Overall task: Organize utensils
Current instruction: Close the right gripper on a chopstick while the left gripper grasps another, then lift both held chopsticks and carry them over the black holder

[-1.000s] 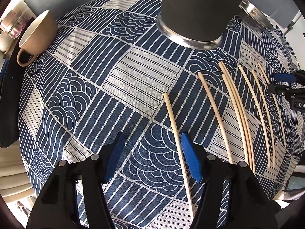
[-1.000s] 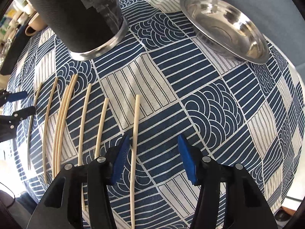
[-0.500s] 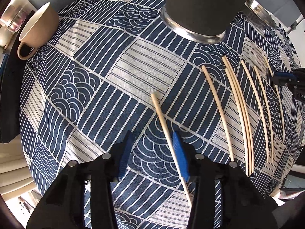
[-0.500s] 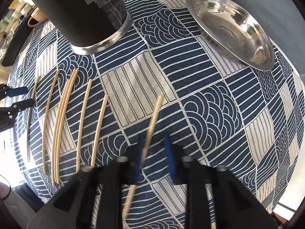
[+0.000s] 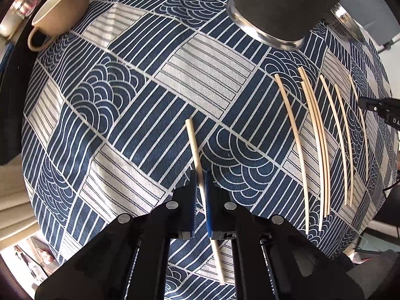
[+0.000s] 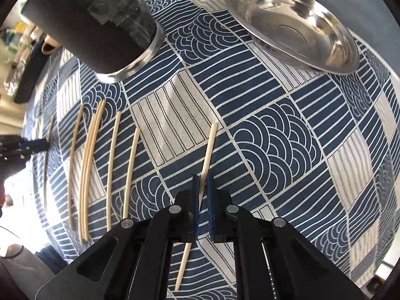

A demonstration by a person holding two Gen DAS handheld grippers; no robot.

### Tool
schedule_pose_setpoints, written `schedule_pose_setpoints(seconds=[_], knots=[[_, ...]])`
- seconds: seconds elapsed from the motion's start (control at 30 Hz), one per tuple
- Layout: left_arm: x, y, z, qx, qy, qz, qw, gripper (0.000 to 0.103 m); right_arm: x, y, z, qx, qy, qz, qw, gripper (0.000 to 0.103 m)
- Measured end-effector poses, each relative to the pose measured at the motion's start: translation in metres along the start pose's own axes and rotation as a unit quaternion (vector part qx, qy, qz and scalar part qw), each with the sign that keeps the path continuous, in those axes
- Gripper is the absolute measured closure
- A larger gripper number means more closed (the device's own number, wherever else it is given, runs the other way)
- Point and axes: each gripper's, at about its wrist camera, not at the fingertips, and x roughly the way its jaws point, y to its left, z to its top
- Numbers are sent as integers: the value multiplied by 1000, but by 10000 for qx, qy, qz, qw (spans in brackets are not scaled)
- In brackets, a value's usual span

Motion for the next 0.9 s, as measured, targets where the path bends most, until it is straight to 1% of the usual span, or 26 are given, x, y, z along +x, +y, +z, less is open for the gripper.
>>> schedule_pose_setpoints(seconds=[0.07,0.1,0.2,0.3,0.37,0.43,0.6,0.67,0.77,0.83,0.9], knots=[[1,2,-2,-16,31,-50,10000,98,-2,-7,-5,131,-11,172,9998,101],[1,4,-3,-18,58,-82,9999,98,-3,-9,-7,159,-44,200,9997,103],[0,7,-4,-17,122,-115,9999,98,-3,-13,-12,274,-90,294,9992,103],[-3,9,-7,-67,102,-133,9998,98,-7,-14,-17,315,-147,321,9989,103],[-9,15,-9,-84,63,-142,9998,98,-8,-10,-19,242,-123,152,9995,102],[-16,18,-11,-83,14,-108,9999,98,-12,-10,-18,240,-111,141,9996,98],[-24,25,-17,-141,-34,-109,9998,98,-15,-5,-13,131,-111,34,9998,98],[-28,29,-20,-166,-59,-166,9997,98,-10,2,-8,50,-22,-50,10000,98],[-34,32,-26,-155,-104,-137,9997,98,-1,9,-2,-16,79,-191,9998,98],[-38,30,-28,-184,-136,-170,9996,98,2,8,0,-25,114,-271,9996,95],[-43,31,-31,-213,-190,-200,9994,98,4,10,2,-78,157,-320,9993,94]])
